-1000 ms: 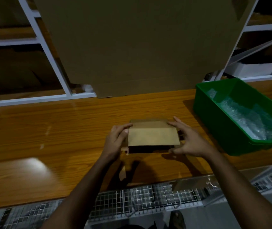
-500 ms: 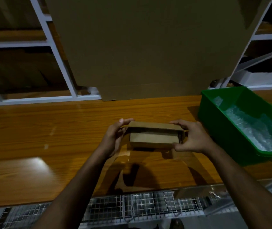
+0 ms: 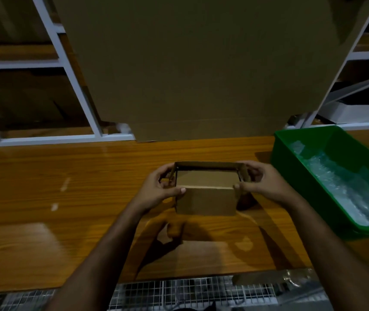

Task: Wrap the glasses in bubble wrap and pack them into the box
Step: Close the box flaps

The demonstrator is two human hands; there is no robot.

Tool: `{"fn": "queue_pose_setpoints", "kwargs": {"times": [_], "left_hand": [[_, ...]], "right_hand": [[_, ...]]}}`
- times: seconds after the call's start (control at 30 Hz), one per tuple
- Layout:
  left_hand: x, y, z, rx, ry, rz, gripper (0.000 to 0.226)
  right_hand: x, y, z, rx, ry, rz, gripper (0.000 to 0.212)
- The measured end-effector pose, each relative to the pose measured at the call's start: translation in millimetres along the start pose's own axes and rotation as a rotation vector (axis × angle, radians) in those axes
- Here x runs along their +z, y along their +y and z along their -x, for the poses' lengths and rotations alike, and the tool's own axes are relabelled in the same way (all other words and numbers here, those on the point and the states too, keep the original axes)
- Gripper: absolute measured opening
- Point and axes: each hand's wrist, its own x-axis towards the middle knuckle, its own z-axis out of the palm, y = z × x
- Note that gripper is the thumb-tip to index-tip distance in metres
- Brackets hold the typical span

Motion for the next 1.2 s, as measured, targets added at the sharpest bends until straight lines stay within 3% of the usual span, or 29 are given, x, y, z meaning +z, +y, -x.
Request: {"fn": "queue_pose_setpoints", "kwargs": {"times": [0.13, 0.3, 0.57, 0.83, 0.93, 1.03, 1.2], "left_hand": [[-2.7, -3.6, -3.1, 0.012, -0.023, -0.025, 0.065], [-2.8, -7.2, -3.1, 0.014, -0.038, 0.015, 0.067], [-2.2, -6.6, -2.8, 0.043, -0.034, 0.021, 0.066], [0.0, -7.6, -2.1, 0.033, -0.025, 0.050, 0.069], [1.0, -8.5, -0.4, 0.016, 0.017, 0.070, 0.069], [2.4, -6.5, 3.9, 0.052, 0.136, -0.052, 0.049], [-2.1, 11.0, 6.7, 0.186, 0.264, -0.332, 0.017]], "right_hand": [[-10.2, -4.2, 0.2, 0.044, 0.102, -0.123, 0.034], [-12.4, -18.0, -6.1, 0.071, 0.216, -0.021, 0.005], [-0.8, -25.3, 3.9, 0.058, 0.227, 0.097, 0.009], [12.6, -12.9, 16.1, -0.050, 0.259, 0.542, 0.023], [15.6, -7.2, 16.4, -0.026, 0.282, 0.532, 0.021], [16.5, -6.1, 16.8, 0.013, 0.317, 0.373, 0.016], [13.8, -7.0, 15.6, -0.019, 0.263, 0.298, 0.038]]}}
